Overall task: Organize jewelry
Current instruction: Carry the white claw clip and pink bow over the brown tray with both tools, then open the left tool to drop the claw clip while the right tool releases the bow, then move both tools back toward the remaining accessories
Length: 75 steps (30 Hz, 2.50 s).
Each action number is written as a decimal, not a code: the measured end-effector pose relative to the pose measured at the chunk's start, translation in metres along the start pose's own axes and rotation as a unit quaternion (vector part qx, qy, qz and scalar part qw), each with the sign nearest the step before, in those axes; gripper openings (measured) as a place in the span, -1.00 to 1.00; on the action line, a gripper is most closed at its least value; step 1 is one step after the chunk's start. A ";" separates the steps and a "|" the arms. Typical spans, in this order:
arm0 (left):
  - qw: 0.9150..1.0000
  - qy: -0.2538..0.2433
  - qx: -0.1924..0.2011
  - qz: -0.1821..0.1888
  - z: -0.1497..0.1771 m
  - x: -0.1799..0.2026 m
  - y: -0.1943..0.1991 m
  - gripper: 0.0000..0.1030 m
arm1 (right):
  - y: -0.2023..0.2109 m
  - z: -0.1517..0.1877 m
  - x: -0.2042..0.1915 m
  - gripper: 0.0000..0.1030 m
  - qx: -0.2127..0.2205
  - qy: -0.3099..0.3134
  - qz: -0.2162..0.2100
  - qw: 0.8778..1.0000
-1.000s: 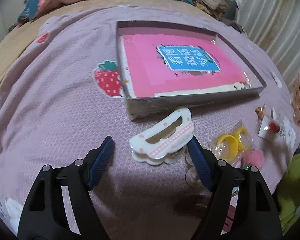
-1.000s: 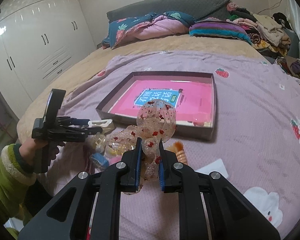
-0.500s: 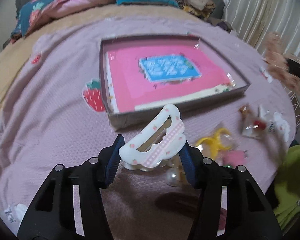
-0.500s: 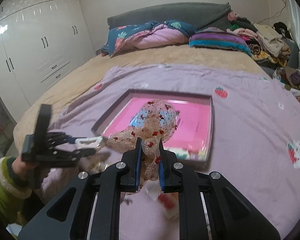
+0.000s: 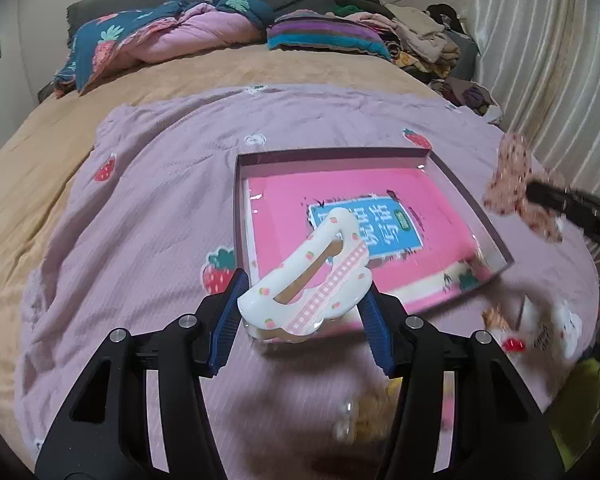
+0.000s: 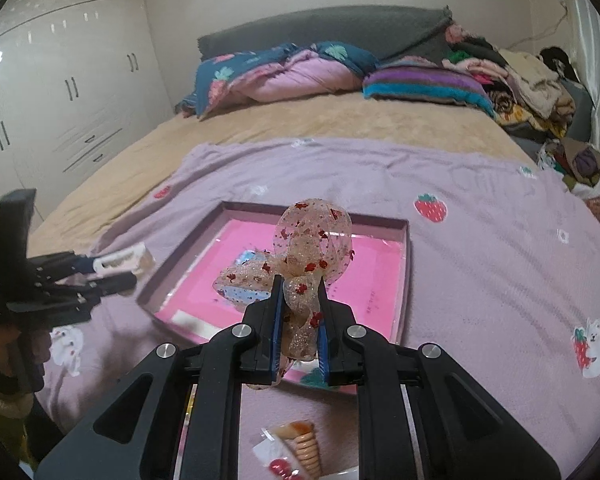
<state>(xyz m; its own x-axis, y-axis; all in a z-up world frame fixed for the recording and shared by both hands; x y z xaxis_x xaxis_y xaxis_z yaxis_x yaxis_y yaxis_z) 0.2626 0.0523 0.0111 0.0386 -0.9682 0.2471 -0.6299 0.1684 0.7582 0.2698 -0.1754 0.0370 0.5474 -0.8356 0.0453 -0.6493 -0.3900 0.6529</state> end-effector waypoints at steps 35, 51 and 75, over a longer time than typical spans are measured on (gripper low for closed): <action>0.999 0.026 -0.037 -0.013 0.011 0.014 -0.048 0.34 | 0.011 0.057 0.036 0.23 -0.020 -0.087 0.021 0.996; 0.996 0.079 0.039 -0.010 0.012 0.010 0.051 0.82 | 0.103 0.060 0.028 0.57 0.053 -0.087 0.036 0.994; 0.996 0.058 0.061 -0.010 0.069 0.017 0.099 0.82 | 0.135 0.085 -0.031 0.57 0.047 -0.033 0.011 0.998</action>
<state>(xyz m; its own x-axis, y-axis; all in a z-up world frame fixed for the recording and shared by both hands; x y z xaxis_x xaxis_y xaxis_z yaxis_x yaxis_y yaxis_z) 0.1474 0.0402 0.0492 0.1365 -0.9422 0.3062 -0.7169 0.1194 0.6869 0.1203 -0.2350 0.0589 0.4995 -0.8663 0.0070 -0.7084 -0.4037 0.5789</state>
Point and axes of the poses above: each gripper's, at about its wrist camera, not at the fingertips, and y roughly against the way its jaws point, x to its right, z to its underside, the point moved 2 cm from there along -y, roughly the way its jaws point, and after that the axes turned 15 degrees about y, right-handed, at the moved point
